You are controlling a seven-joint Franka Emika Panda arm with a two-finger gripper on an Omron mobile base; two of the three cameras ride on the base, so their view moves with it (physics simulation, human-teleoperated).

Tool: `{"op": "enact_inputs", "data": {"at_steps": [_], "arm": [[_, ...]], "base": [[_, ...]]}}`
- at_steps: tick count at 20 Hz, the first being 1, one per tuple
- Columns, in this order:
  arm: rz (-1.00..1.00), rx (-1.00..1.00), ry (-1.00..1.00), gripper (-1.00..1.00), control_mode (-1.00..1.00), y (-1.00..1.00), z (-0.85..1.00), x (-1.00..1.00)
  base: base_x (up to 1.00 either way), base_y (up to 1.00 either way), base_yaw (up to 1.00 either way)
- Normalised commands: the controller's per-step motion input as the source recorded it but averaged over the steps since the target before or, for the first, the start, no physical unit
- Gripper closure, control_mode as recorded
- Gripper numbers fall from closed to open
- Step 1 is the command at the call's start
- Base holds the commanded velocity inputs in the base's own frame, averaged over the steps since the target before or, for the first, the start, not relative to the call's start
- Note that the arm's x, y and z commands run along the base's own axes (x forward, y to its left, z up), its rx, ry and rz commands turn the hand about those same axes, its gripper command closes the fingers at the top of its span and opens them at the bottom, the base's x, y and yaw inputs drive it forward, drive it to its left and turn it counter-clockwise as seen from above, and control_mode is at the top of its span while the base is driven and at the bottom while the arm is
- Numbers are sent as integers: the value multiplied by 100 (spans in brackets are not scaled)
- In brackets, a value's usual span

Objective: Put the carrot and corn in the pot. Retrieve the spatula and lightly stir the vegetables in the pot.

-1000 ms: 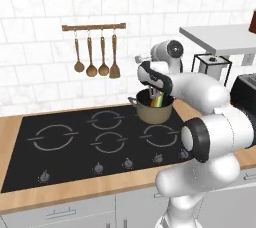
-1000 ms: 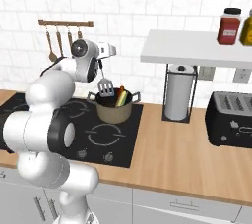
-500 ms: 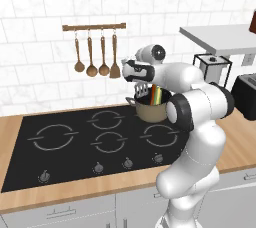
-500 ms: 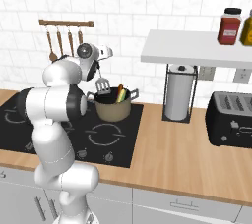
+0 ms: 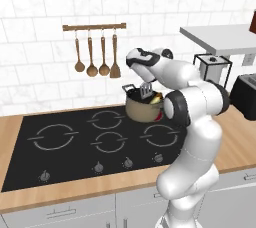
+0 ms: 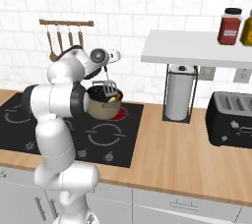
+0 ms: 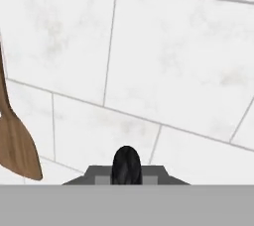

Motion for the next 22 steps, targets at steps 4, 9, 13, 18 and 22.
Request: {"op": "enact_inputs", "data": {"at_steps": [4,9,13,18,22], "arm": [[3,0,2,100,-100,-22,-6,-32],[3,0,3,100,-100,1,-6,-51],[0,0,2,100,-100,4,11,-26],[-1,-1,0,100,-100,0,75,0],[-5,-9,1,100,-100,-2,76,0]], "base": [[0,0,0],[0,0,0],[0,0,0],[0,0,0],[0,0,0]]}}
